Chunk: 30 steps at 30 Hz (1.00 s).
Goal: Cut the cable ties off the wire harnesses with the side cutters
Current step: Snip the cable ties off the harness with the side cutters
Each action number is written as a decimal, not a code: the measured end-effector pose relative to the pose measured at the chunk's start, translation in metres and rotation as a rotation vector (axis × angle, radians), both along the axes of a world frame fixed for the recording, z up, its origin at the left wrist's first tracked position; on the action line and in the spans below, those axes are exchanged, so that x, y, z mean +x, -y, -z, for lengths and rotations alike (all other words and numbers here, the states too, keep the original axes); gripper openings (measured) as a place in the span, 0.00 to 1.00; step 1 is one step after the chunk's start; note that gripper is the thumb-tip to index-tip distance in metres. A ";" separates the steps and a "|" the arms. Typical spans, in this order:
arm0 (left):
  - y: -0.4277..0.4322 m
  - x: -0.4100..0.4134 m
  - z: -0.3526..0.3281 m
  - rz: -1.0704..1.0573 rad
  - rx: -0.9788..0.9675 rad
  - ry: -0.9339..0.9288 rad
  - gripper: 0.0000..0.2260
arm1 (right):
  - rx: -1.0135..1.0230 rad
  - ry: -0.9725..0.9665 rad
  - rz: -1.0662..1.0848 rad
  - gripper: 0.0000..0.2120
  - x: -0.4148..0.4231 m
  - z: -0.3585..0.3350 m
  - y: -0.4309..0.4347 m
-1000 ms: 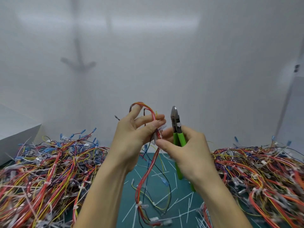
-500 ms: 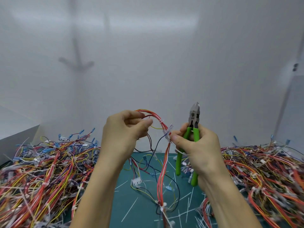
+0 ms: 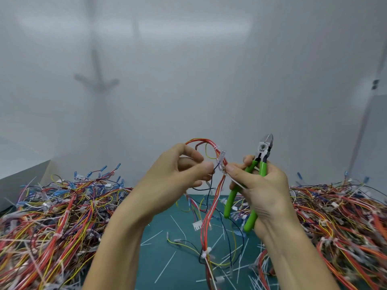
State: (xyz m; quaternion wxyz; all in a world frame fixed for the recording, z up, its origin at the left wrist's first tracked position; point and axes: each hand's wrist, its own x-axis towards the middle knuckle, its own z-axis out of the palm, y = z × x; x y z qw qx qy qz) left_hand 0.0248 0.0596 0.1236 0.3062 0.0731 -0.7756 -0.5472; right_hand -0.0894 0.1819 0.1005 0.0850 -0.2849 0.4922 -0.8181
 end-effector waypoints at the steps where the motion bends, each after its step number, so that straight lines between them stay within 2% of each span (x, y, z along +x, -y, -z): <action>1: 0.000 -0.001 0.001 0.024 -0.038 0.033 0.10 | 0.003 0.004 -0.011 0.13 -0.001 0.000 0.000; 5: -0.005 -0.009 0.005 0.106 -0.074 0.043 0.10 | 0.003 0.017 -0.060 0.13 -0.001 0.001 0.000; 11: -0.004 -0.012 0.009 0.068 -0.075 -0.015 0.06 | 0.016 0.015 -0.137 0.10 0.000 0.001 0.001; 17: 0.003 -0.013 0.013 -0.037 0.075 -0.065 0.07 | 0.071 0.034 -0.216 0.04 -0.003 0.001 0.002; 19: 0.006 -0.011 0.012 -0.059 0.147 -0.094 0.06 | 0.130 0.071 -0.209 0.10 -0.005 0.003 0.002; 22: 0.011 -0.010 0.011 -0.108 0.241 -0.131 0.04 | 0.231 0.151 -0.230 0.26 -0.008 0.004 0.003; 24: 0.013 -0.011 0.012 -0.140 0.285 -0.147 0.03 | 0.317 0.180 -0.250 0.29 -0.007 0.005 0.006; 27: 0.014 -0.011 0.013 -0.182 0.290 -0.153 0.02 | 0.527 0.031 -0.257 0.27 -0.004 0.006 0.011; 30: 0.014 -0.013 0.014 -0.234 0.258 -0.146 0.02 | 0.672 -0.280 -0.122 0.24 0.002 0.010 0.013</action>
